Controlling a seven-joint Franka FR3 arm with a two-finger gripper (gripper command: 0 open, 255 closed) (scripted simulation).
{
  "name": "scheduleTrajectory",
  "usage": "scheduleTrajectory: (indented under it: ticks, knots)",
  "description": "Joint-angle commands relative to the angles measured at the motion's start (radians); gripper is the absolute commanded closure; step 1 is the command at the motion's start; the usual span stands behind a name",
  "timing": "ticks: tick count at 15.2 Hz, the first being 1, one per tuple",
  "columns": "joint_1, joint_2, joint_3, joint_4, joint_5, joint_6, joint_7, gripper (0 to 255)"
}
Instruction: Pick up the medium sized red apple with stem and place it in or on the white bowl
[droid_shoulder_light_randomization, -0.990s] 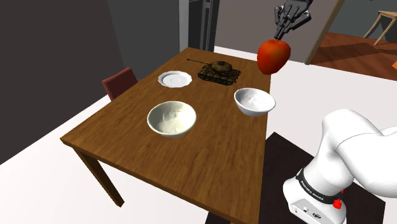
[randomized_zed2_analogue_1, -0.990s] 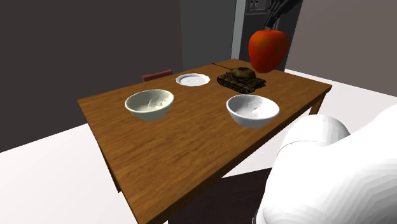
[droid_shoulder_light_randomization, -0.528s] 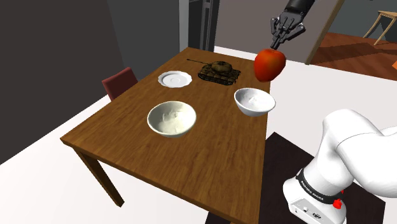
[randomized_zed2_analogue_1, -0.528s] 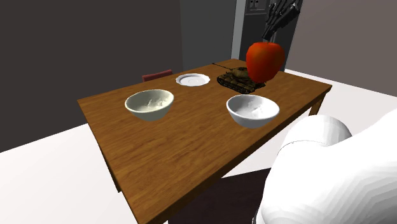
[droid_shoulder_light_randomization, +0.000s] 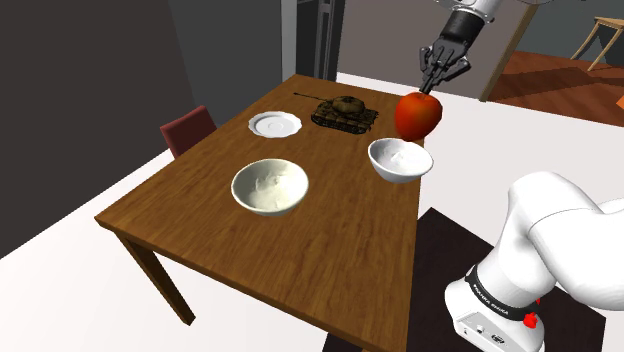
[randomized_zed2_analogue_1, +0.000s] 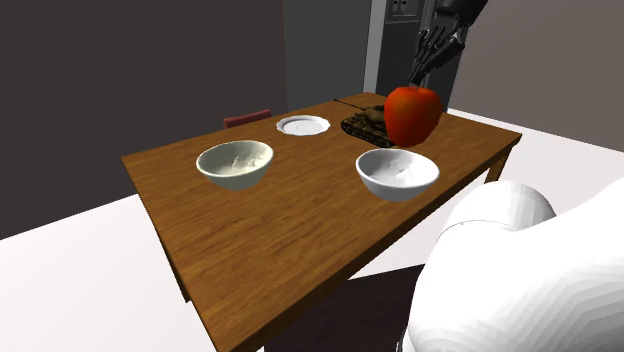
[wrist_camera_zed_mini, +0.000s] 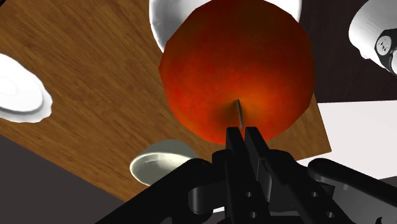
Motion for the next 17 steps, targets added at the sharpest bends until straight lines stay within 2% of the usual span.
scheduleTrajectory:
  ticks: [1, 9, 17]
  knots:
    - [-0.006, -0.007, -0.005, -0.031, -0.007, 0.025, -0.003, 255]
    - [-0.023, -0.022, -0.045, -0.142, -0.039, 0.122, -0.026, 255]
    - [-0.023, -0.022, -0.045, -0.142, -0.039, 0.122, -0.026, 255]
